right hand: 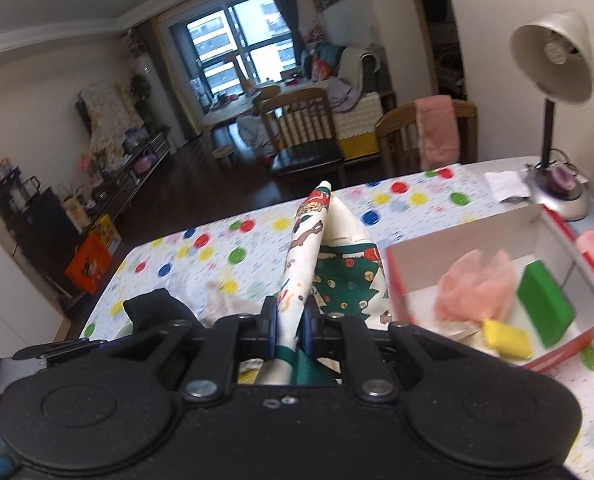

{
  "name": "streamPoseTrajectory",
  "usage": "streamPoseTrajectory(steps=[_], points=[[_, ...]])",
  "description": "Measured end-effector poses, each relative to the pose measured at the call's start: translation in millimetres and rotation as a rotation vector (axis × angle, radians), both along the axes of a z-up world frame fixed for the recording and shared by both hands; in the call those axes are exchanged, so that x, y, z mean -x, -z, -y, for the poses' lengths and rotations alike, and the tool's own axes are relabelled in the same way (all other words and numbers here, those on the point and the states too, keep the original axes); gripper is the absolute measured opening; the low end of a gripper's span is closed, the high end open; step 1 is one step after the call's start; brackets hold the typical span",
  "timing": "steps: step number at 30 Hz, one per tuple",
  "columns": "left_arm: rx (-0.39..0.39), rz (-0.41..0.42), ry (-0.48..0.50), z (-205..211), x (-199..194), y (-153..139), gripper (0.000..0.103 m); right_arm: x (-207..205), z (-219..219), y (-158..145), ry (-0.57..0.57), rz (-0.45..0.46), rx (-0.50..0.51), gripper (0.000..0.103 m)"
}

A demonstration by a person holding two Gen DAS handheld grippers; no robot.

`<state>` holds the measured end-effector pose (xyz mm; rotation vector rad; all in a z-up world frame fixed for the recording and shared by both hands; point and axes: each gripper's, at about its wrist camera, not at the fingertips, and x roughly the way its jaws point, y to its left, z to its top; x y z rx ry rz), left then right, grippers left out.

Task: Organize soft objects
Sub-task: 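Carry the Christmas bag and black cloth with both tools over the shoebox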

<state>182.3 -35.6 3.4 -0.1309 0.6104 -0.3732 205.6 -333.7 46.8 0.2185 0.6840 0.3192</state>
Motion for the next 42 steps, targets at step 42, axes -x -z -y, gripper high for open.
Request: streamPoseTrajectory(steps=[42], points=[[-0.126,-0.129,0.275,279.8,-110.6,35.6,0.008,-117.5,197.3,76.7,0.001,-0.112,0.228,0.012]])
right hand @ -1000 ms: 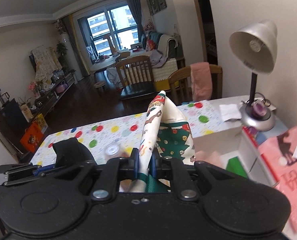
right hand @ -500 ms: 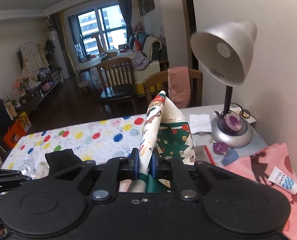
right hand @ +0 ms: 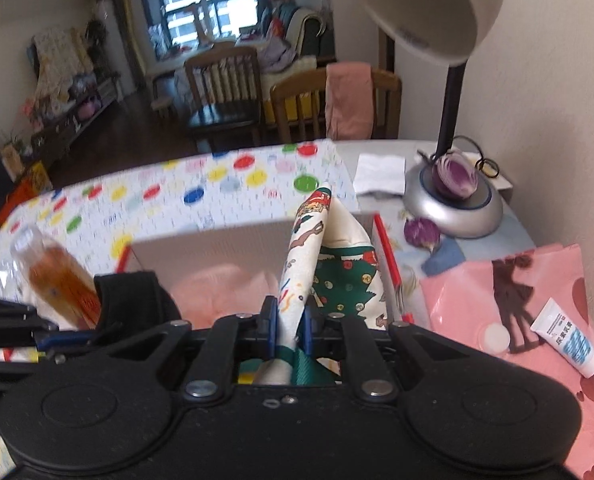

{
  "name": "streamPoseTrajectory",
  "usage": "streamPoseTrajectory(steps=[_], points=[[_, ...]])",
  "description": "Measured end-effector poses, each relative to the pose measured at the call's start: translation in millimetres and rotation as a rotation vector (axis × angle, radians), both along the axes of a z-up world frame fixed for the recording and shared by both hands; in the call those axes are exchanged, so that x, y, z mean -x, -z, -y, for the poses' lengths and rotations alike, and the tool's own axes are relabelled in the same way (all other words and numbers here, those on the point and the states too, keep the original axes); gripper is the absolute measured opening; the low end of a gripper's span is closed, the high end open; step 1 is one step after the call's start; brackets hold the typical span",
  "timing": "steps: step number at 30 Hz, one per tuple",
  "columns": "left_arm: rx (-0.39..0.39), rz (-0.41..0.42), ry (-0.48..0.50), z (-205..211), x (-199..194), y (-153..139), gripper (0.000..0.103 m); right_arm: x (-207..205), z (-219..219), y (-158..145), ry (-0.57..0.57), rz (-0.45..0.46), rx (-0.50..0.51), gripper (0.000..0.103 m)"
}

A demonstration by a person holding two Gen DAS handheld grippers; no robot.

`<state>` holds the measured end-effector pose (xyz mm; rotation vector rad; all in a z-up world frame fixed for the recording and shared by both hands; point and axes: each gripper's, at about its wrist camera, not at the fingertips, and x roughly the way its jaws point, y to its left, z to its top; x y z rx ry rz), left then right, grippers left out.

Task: Organize soft objects
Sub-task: 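Carry the Christmas bag and black cloth with both tools over the shoebox, then open both tools to drop the bag and black cloth into the box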

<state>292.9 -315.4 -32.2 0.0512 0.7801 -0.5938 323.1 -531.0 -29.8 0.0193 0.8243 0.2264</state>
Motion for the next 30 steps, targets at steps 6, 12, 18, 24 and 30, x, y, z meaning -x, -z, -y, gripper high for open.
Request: streamPoseTrajectory(steps=[6,12,18,24,30], points=[[0.000,-0.063,0.018,16.4,-8.3,17.7,0.008,-4.2,1.2,16.5,-0.041,-0.026,0.036,0.012],[-0.047,-0.103,0.015,27.8,-17.9,36.0,0.008,-11.2,-1.7,31.7,-0.061,-0.059,0.026,0.013],[-0.086,-0.166,0.000,32.4,-30.2,53.3,0.008,-14.8,-8.2,39.9,-0.080,-0.081,0.014,0.021],[-0.098,-0.236,-0.022,31.5,-36.9,66.2,0.009,-14.2,-10.1,40.3,-0.092,-0.092,0.001,0.030],[-0.111,-0.240,-0.017,30.3,-34.7,70.0,0.010,-10.2,-11.9,36.7,-0.101,-0.099,-0.023,0.039]])
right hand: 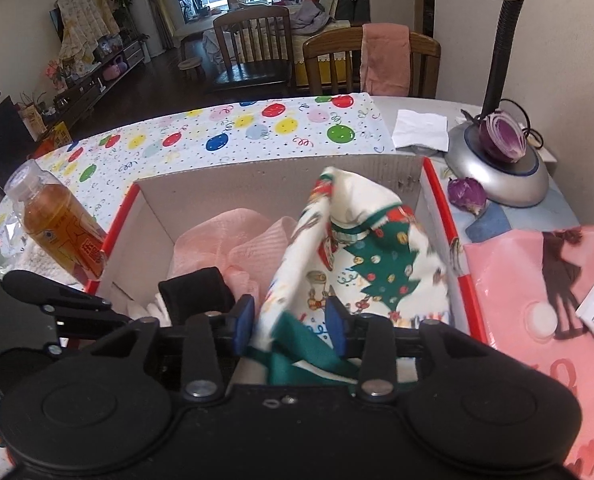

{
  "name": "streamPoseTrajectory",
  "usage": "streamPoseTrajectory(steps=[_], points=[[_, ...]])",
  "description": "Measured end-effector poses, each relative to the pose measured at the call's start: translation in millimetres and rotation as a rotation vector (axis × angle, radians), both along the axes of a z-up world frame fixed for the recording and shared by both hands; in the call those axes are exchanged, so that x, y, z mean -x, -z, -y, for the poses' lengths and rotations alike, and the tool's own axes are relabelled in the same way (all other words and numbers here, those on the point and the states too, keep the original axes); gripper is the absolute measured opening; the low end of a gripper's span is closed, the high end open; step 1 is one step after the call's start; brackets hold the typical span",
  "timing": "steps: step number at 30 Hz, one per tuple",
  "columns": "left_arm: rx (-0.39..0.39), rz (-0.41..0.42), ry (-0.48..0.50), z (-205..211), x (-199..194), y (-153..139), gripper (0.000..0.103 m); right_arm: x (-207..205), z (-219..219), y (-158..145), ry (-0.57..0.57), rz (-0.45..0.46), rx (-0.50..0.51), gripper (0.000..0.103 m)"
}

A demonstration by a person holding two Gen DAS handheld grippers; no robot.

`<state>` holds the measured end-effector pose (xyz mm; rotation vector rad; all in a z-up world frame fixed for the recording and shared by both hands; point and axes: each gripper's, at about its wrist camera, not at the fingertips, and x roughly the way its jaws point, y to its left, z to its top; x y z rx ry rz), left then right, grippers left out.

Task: Organize soft objects
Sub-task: 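Open both tools to drop the bag and black cloth into the box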

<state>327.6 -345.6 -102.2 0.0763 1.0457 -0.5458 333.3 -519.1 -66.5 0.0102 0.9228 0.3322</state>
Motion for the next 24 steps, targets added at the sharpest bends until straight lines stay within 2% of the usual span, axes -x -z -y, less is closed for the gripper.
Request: streamPoseTrajectory(steps=[6,15,24], points=[[0.027,-0.008,-0.007,-4.7,1.9,-1.8,0.011,8.7,-1.4,-3.2,0.011,0.003,-0.021,0.051],[0.051,0.032,-0.023,-16.1,8.5,-13.8,0.011,22.1,2.9,-17.2,0.050,0.015,-0.072,0.058],[0.153,0.064,-0.020,-40.3,25.5,-39.7,0.011,46.6,1.7,-42.9,0.065,0.069,-0.140,0.063]])
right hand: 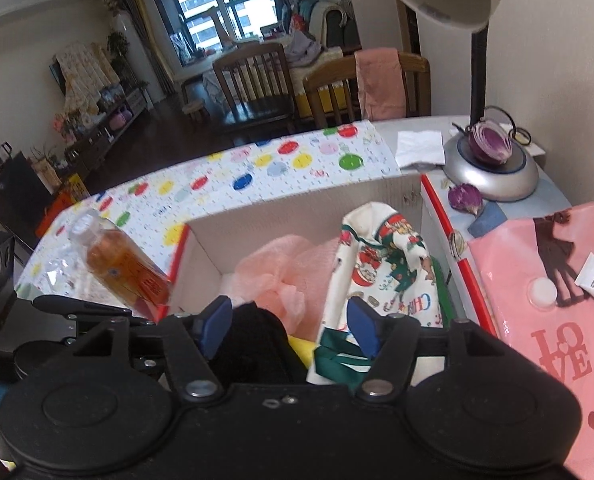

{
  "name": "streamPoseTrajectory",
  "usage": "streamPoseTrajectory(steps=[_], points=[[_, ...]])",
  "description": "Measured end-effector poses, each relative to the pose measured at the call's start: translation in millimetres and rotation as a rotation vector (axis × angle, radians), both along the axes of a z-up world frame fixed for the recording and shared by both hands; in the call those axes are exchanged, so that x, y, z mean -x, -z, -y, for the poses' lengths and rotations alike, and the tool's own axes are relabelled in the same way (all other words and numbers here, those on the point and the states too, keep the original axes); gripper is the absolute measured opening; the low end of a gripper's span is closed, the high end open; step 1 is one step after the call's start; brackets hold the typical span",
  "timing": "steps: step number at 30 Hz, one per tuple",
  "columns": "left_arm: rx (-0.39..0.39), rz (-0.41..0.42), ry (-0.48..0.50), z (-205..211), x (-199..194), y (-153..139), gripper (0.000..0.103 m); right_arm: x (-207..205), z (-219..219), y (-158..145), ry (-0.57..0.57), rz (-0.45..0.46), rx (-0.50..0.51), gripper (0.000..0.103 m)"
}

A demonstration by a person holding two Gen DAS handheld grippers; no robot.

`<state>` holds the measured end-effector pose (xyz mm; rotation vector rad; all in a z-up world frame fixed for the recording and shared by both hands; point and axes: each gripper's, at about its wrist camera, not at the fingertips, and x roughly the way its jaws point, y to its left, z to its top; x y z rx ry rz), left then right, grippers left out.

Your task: Organize soft objects

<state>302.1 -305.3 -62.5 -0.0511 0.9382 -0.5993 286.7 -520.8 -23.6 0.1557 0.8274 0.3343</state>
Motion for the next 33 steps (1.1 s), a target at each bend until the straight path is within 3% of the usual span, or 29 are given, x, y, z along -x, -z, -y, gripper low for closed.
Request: streamPoseTrajectory(steps=[7,15,20,29,30,32,33], points=[[0.045,0.098,0.006,-28.7,26.2,-29.5,0.011,25.0,-20.1,-22.0,-0.013,0.072,-0.012,0.069],[0.074,0.189,-0.051,-78.3,55.2,-55.2,0.011,50.6,-60.3,-38.9,-0.045,0.126,-0.051,0.074],[0.107,0.210,-0.105,-119.9,70.3,-61.7,0.011,61.6,-95.5,-45.3,-0.070,0.147,-0.065,0.076],[0.098,0.269,-0.185,-193.6,98.0,-69.4,0.013,68.0,-164.9,-47.4,-0.140,0.159,-0.070,0.077],[0.094,0.273,-0.192,-201.1,100.8,-69.2,0.021,68.3,-172.0,-46.9,-0.148,0.159,-0.068,0.077],[0.091,0.275,-0.210,-215.5,104.8,-67.8,0.053,69.8,-188.3,-46.1,-0.168,0.156,-0.066,0.077],[0.091,0.276,-0.219,-223.2,107.0,-66.7,0.078,68.8,-196.0,-45.6,-0.177,0.155,-0.063,0.077]])
